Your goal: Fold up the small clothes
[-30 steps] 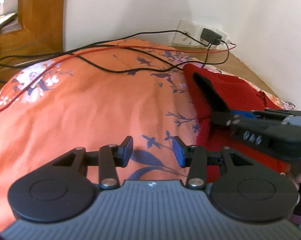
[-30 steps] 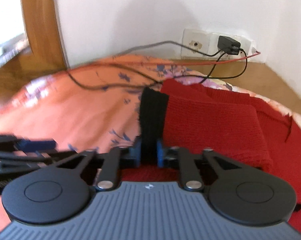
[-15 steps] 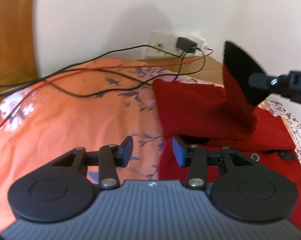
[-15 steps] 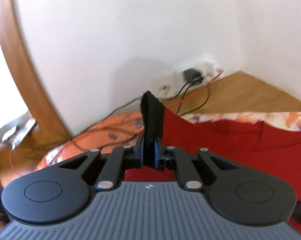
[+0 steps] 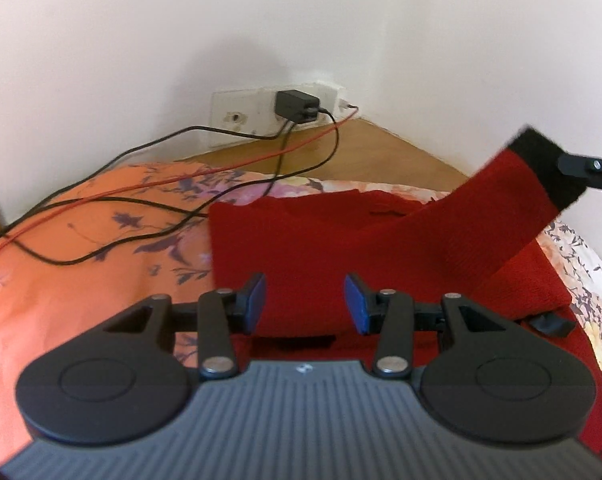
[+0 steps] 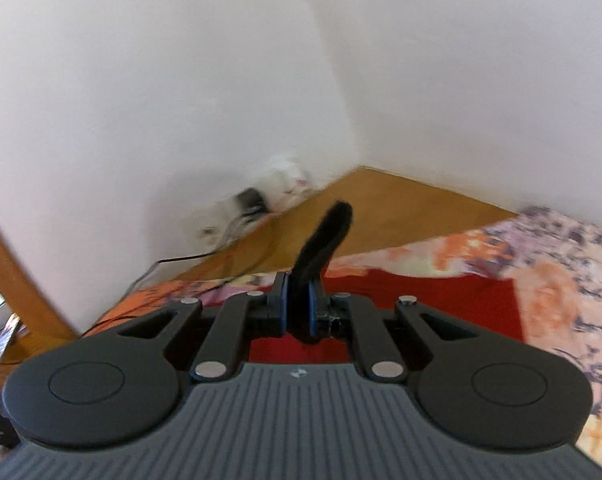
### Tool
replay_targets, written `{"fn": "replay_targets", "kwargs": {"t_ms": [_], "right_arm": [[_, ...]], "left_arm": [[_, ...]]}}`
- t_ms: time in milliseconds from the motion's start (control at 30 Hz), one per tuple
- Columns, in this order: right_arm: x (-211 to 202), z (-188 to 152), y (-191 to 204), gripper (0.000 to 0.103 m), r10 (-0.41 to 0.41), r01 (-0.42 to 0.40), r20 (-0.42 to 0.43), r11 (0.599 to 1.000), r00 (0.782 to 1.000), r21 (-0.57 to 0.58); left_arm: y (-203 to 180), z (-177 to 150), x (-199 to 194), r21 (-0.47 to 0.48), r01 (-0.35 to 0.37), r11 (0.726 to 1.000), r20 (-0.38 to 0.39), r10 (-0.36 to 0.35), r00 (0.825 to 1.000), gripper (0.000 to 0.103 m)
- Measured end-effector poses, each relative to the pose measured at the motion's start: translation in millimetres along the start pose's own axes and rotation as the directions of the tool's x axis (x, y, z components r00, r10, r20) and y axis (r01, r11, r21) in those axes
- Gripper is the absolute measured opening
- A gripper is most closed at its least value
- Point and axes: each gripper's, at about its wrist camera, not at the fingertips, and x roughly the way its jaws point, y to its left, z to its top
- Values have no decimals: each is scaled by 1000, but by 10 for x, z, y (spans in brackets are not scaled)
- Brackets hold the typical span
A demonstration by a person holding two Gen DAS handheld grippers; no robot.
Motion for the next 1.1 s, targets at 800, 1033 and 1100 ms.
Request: {"fn": "replay_targets", "kwargs": {"t_ms": [800, 1033, 1100], "right_arm": [[612, -608, -1398, 57, -71, 121, -165, 940, 984, 319], [716, -576, -1281, 12, -34, 85, -161, 944, 986, 318], [510, -536, -1249, 11, -22, 55, -104, 943, 994, 327]], "left_arm": [[-149, -72, 528, 19, -66, 998, -104, 68, 992, 45], [-131, -60, 553, 2, -73, 997, -107, 73, 992, 45], [-124, -57, 540, -3, -67, 998, -107, 67, 992, 45]]}}
